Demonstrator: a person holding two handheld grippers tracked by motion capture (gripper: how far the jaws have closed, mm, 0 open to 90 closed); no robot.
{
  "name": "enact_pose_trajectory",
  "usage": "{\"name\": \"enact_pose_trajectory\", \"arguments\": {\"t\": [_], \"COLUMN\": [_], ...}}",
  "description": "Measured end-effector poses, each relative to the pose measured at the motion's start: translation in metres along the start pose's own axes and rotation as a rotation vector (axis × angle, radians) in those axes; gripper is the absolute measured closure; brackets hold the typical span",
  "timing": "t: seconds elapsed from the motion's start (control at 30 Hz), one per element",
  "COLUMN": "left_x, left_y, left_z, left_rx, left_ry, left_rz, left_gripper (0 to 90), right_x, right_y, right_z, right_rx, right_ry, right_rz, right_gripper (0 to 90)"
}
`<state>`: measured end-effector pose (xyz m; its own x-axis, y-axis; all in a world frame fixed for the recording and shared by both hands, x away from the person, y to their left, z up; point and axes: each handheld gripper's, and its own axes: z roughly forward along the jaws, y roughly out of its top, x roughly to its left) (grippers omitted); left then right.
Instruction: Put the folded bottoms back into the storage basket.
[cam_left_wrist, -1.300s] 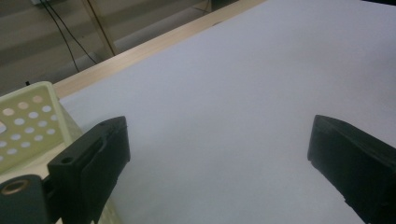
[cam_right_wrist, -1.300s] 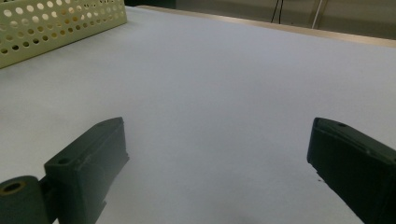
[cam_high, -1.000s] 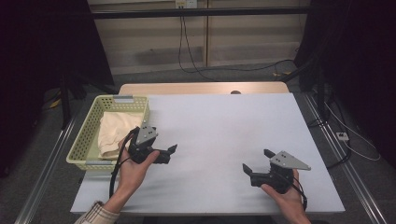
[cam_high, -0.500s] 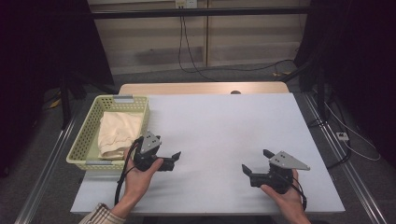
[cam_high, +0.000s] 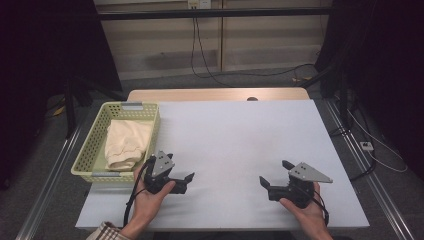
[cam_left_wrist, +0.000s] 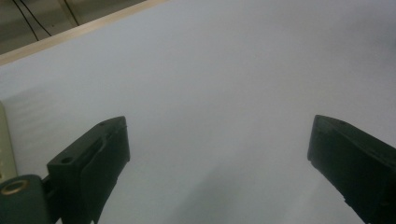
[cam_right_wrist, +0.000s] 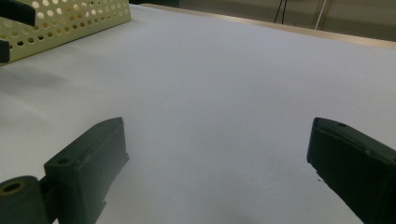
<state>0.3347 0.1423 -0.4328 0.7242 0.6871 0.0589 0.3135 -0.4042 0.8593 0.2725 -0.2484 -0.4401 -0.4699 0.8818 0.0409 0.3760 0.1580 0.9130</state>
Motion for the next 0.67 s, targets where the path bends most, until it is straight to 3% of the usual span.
{"name": "enact_pose_trajectory", "arguments": {"t": [0.13,0.2,0.3,0.5,0.57,0.67], "left_x": [-0.0035,-0.0035,-0.0018,0.0047,0.005,0.0014], "left_y": [-0.0036,-0.0055,-0.0085,-0.0092,-0.0091,-0.0089], "left_z": [0.0004,0.0004,0.0028,0.0034,0.0038,0.0049], "left_rx": [0.009,0.003,0.037,0.01,0.018,0.021], "left_ry": [-0.009,0.002,0.001,0.019,0.007,0.013], "left_rz": [0.011,0.001,-0.024,-0.047,-0.05,-0.021], "left_gripper": [5.9,5.8,5.8,5.7,5.5,5.5], "right_x": [-0.0009,-0.001,-0.0012,-0.0021,-0.0021,-0.0017], "right_y": [-0.0002,-0.0001,0.0003,0.0003,0.0004,0.0003], "right_z": [-0.0004,-0.0007,-0.0014,-0.003,-0.0027,-0.0022], "right_rx": [-0.002,-0.002,-0.005,-0.006,-0.005,-0.005], "right_ry": [-0.003,-0.005,-0.003,-0.003,-0.005,-0.005], "right_rz": [0.003,0.002,-0.005,-0.002,-0.003,-0.005], "right_gripper": [4.7,4.6,4.7,4.6,4.6,4.6]}}
